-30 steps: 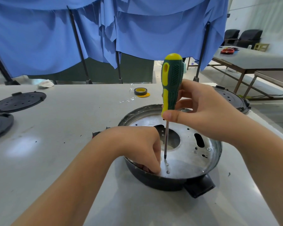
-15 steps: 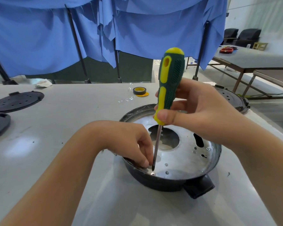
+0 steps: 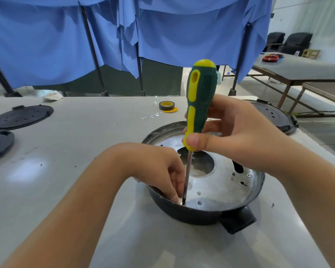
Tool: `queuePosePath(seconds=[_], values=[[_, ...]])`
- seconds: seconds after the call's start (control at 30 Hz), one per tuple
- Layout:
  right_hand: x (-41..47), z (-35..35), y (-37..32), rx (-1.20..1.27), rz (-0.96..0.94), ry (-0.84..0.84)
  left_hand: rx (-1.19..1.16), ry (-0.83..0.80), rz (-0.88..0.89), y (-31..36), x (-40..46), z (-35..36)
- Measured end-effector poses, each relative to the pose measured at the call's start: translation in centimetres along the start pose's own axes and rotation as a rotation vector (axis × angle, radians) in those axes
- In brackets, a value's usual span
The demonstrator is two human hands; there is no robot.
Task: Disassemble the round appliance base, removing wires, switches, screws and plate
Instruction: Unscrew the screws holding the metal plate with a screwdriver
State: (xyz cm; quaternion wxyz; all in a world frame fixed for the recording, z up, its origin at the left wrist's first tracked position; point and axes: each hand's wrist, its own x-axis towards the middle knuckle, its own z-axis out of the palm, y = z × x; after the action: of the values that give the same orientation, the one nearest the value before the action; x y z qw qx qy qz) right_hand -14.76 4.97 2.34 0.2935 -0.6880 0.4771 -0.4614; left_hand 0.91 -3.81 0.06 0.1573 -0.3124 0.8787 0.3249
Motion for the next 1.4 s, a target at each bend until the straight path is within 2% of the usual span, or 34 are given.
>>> queuePosePath(seconds=[0.23,0.33,0.43,0.5,0.63,0.73,0.87,1.0,1.07,1.27,1.4], values=[[0.0,0.5,-0.3,-0.076,-0.039,0.022,-0.018,-0.013,0.122,-0.5,-0.8,-0.4],[-0.1,0.6,-0.5,-0.036,-0.045,0.014,-0.177,-0.019,0.236,-0.8,-1.4,-0.8],[-0.3,0.2,-0.5,0.017,-0.03,-0.074,-0.365,-0.032,0.331,-0.9,-1.6,-0.9],[-0.4,-0.3,-0.5,0.086,0.007,-0.142,-0.391,-0.018,0.356,-0.9,-1.6,-1.0],[-0.4,-0.6,-0.3,0.088,0.062,-0.17,-0.362,0.031,0.362,-0.5,-1.6,-1.0],[-0.1,-0.3,-0.3,0.011,0.065,-0.099,-0.343,0.123,0.347,-0.2,-1.4,-0.9],[-0.1,-0.3,-0.3,0.102,0.034,-0.021,-0.339,0.186,0.341,0.1,-1.0,-0.5],[-0.4,-0.8,-0.5,0.262,0.045,-0.146,-0.374,0.086,0.331,0.0,-1.3,-0.6],[-0.5,-1.0,-0.7,0.263,0.057,-0.185,-0.38,0.031,0.336,0.0,-1.6,-0.7],[-0.1,-0.5,-0.7,0.026,0.085,-0.055,-0.264,0.214,0.32,0.8,-1.5,-0.5],[-0.1,-0.9,-0.6,0.098,0.04,0.038,-0.298,0.29,0.306,0.8,-1.3,0.0]])
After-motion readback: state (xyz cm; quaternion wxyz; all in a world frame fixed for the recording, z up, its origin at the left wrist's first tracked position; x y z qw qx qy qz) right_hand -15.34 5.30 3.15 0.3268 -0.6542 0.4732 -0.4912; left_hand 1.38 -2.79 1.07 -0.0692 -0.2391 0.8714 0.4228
